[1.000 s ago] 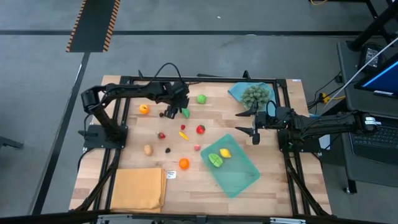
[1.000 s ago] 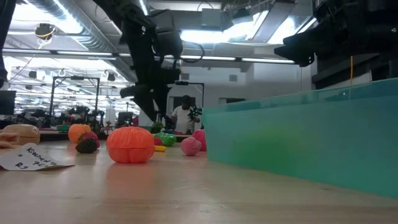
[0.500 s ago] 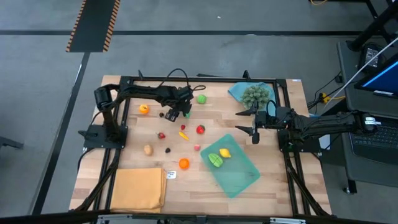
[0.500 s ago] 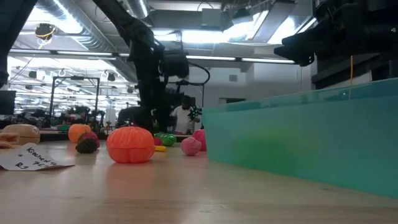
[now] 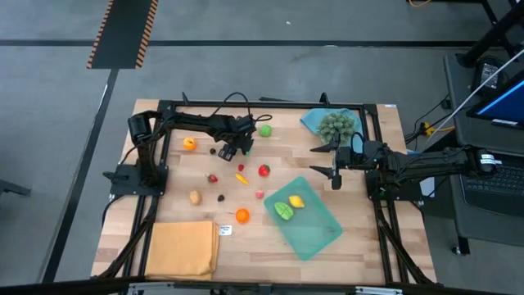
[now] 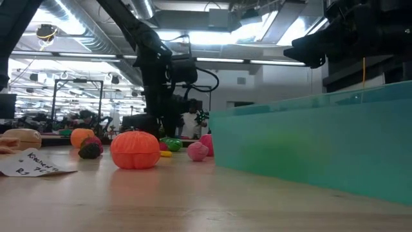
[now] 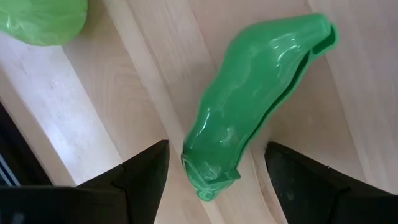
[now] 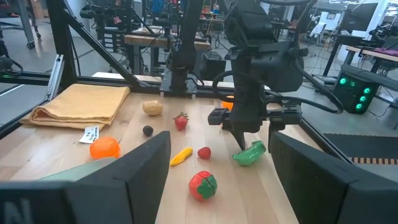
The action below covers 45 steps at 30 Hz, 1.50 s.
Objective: Pick and placing Produce into tupperware
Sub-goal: Put the pea into the green bin
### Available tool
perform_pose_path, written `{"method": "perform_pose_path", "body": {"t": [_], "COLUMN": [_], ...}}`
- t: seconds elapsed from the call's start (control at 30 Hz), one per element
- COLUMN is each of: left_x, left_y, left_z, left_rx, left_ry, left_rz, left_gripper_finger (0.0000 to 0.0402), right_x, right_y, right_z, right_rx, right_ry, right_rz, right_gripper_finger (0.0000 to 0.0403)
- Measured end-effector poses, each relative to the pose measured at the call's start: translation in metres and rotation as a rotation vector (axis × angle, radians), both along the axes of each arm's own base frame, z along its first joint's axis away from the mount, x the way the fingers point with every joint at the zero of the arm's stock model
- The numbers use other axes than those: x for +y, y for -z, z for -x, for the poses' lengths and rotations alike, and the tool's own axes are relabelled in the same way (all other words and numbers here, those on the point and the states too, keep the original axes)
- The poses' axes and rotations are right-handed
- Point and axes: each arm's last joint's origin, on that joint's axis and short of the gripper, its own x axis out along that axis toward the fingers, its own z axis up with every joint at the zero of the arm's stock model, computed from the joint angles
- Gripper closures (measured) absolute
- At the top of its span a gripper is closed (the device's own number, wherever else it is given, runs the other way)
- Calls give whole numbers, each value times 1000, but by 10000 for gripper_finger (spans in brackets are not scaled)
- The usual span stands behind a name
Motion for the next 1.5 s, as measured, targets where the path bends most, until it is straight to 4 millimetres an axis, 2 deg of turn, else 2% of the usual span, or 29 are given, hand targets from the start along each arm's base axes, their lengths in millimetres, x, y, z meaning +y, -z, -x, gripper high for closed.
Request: {"method": "perform_pose_path", "body": {"t": [0.8,0.93,1.33,1.5], "left_x": [0,-1,-3,-3], "left_y": [1,1,2,2], "left_z": [-1,-1,-1,0], "left_rx": [-11,-24,-34,-45], "left_ry": [3,19,-33,-80], "left_rz": [15,46,85,93], "left_gripper_finger": [147,168,269,281], "right_x": [0,0,0,0], "right_y": [0,0,0,0], "right_z": [0,0,0,0], "right_rx": [0,0,0,0], "right_ry": [0,0,0,0], "right_rz": [-2,-2,-2,-2], "right_gripper_finger": [127,127,127,127]}}
